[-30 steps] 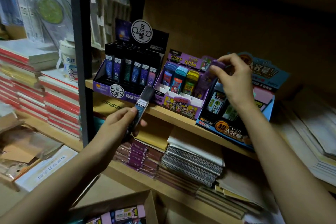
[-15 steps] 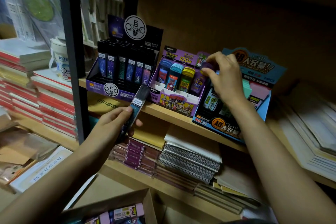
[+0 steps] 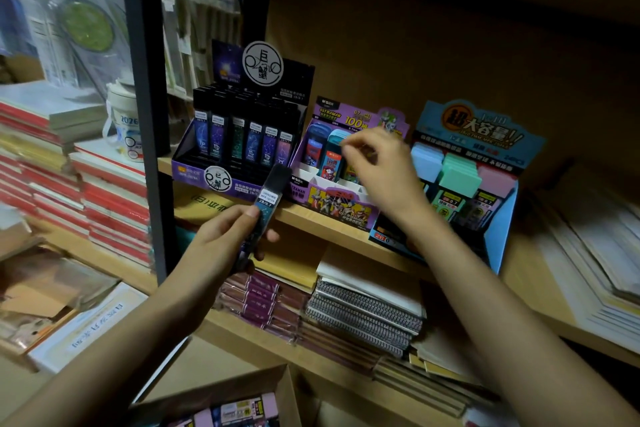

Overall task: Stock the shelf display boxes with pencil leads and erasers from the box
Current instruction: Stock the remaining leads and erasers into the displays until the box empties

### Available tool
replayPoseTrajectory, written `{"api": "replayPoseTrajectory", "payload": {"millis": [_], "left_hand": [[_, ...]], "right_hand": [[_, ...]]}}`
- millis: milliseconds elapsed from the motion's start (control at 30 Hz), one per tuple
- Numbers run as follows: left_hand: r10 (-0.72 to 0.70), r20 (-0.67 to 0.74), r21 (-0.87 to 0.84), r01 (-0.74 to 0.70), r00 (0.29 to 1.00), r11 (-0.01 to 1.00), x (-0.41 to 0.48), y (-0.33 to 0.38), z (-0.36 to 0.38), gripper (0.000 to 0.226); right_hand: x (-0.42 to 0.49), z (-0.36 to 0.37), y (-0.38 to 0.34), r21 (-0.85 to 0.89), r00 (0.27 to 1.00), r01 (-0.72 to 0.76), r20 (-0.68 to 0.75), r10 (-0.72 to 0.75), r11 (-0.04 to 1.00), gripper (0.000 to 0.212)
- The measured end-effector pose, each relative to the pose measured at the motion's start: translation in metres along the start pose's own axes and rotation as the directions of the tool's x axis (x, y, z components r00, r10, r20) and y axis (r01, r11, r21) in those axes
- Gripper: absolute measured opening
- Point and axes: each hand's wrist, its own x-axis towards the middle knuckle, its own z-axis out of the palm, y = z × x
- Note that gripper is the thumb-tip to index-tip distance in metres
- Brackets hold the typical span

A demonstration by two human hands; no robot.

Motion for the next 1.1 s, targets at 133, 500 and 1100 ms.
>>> {"api": "replayPoseTrajectory", "payload": {"millis": [133, 500, 1100], "left_hand": [[0.047, -0.01, -0.003, -0.047, 0.999, 0.999, 0.002, 0.002, 0.002, 0.027], [0.334, -0.057, 0.643, -0.222, 0.941, 0.734, 0.036, 0.005, -0.057, 0.038], [0.389, -0.208, 0.688, -0.148, 0.897, 0.71, 0.097, -0.019, -0.099, 0.071]], "right_hand": [[-0.023, 0.031, -0.052, 0.565, 0.891, -0.379, 0.438, 0.123, 0.733, 0.025], [0.031, 0.044, -0.064, 0.642, 0.969, -0.245, 0.191, 0.158, 0.727, 0.021], [0.115, 0.112, -0.071, 0.208, 0.996, 0.003, 0.09, -0.023, 0.978, 0.026]]}}
